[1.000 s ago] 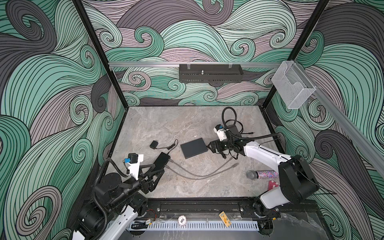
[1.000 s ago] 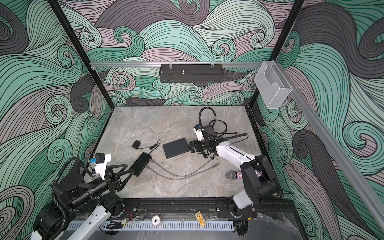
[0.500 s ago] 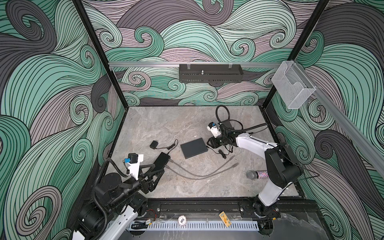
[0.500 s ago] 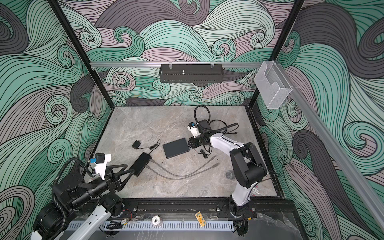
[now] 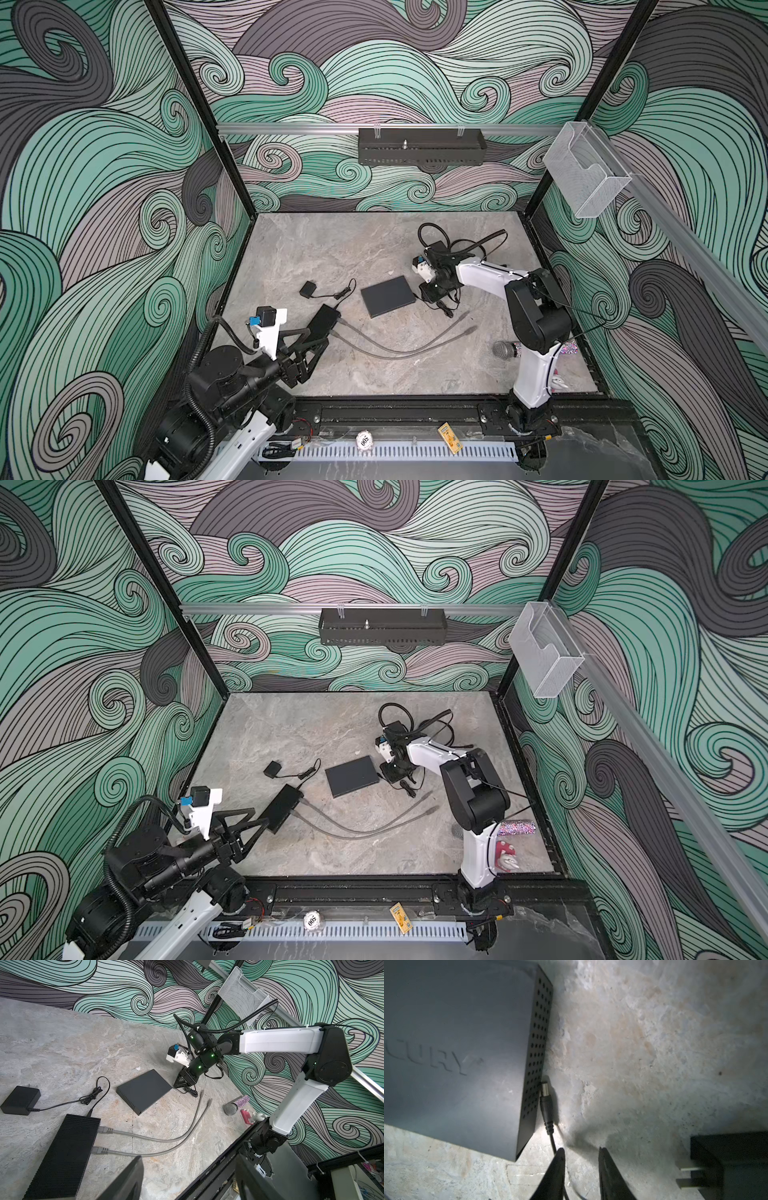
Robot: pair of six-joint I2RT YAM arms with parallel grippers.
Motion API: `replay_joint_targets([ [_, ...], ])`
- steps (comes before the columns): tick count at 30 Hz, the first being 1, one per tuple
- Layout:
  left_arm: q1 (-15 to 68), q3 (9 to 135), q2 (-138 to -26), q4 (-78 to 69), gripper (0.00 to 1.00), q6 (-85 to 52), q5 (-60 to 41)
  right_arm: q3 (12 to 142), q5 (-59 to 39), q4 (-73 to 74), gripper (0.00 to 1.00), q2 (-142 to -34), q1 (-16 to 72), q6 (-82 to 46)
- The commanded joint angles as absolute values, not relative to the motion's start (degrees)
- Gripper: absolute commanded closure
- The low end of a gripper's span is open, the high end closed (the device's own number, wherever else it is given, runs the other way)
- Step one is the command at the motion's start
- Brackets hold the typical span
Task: Insert the plug into the switch port
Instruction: 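Grasp the black barrel-plug cord beside the router with the right gripper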
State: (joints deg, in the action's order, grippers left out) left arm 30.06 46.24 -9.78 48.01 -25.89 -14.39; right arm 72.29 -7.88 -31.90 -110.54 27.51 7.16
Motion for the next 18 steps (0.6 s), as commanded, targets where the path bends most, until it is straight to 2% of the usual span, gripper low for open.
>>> replay_joint_targets([
  [1,29.7,46.0,-10.0,47.9,0.29,-25.1,-14.1,73.6,-8.0,-34.5,0.7,-111.1,28.1,8.2],
  [12,29.7,45.6,-12.3,46.5,0.29,-24.5,-15.9,69.1,-10.4,-31.0,0.66,-106.5,29.2,6.5],
  [18,29.6,45.3,-12.2,46.1,0.29,-24.8,-15.6,70.4,-9.6,-32.4,0.67,-108.6,30.4,6.6],
])
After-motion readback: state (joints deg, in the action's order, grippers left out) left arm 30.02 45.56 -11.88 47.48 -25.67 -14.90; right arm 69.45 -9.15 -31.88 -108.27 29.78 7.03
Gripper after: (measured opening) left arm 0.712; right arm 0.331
